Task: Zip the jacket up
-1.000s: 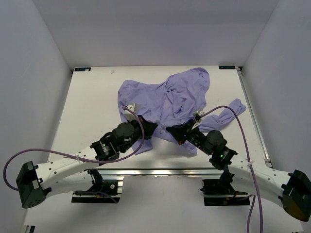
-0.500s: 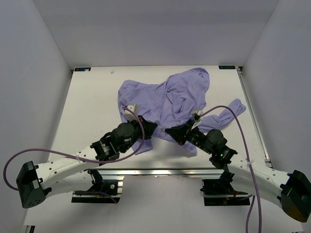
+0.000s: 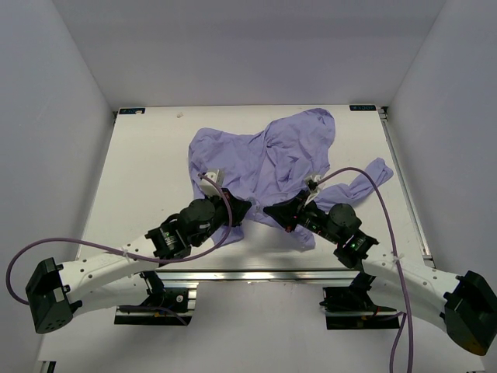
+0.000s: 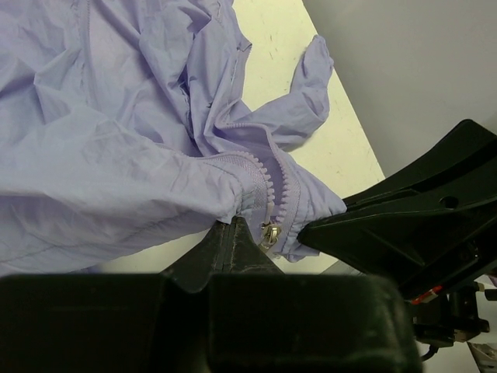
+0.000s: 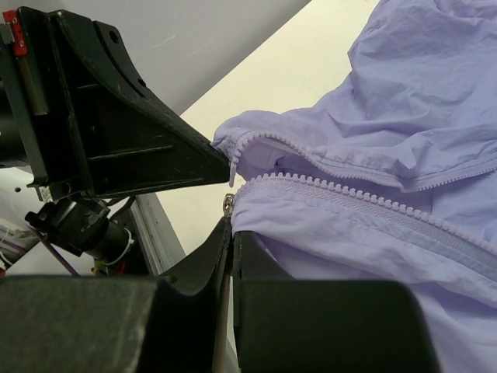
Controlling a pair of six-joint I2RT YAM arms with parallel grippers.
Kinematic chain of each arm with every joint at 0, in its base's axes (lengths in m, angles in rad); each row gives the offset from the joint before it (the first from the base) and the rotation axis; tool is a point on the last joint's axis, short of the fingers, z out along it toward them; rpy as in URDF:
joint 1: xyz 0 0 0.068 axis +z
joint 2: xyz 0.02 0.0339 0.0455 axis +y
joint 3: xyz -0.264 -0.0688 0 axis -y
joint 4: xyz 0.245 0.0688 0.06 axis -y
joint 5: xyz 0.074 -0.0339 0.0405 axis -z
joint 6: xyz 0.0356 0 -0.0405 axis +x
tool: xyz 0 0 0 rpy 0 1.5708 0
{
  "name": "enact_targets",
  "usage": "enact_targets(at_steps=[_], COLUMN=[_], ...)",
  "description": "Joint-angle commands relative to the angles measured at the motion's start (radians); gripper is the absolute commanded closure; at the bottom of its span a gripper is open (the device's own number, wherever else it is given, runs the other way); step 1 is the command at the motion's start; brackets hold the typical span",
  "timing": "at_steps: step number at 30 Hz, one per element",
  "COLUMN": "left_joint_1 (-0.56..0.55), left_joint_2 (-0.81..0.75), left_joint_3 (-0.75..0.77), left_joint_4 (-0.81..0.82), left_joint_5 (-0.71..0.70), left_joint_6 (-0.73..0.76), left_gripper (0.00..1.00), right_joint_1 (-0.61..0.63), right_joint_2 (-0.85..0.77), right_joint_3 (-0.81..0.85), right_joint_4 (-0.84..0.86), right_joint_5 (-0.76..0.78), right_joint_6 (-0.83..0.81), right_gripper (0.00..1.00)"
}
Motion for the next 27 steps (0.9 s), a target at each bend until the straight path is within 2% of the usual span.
enact_targets(at_steps=[1,27], left_joint_1=[-0.006,-0.006], left_joint_2=[-0.029,-0.035], left_joint_3=[-0.014,-0.034], left_joint_4=[0.023,-0.005], left_joint_5=[0.020,0.037], left_joint_6=[0.016,0.019], left_gripper=[1.00,1.00], right_joint_1=[-0.011,-0.044], right_joint_2=[0.006,0.029], right_joint_3=[0.050,0.063], right_joint_4=[0.046,0.078], right_joint_5=[-0.030,-0.071], right_joint_6=[0.013,0.039], right_gripper=[1.00,1.00])
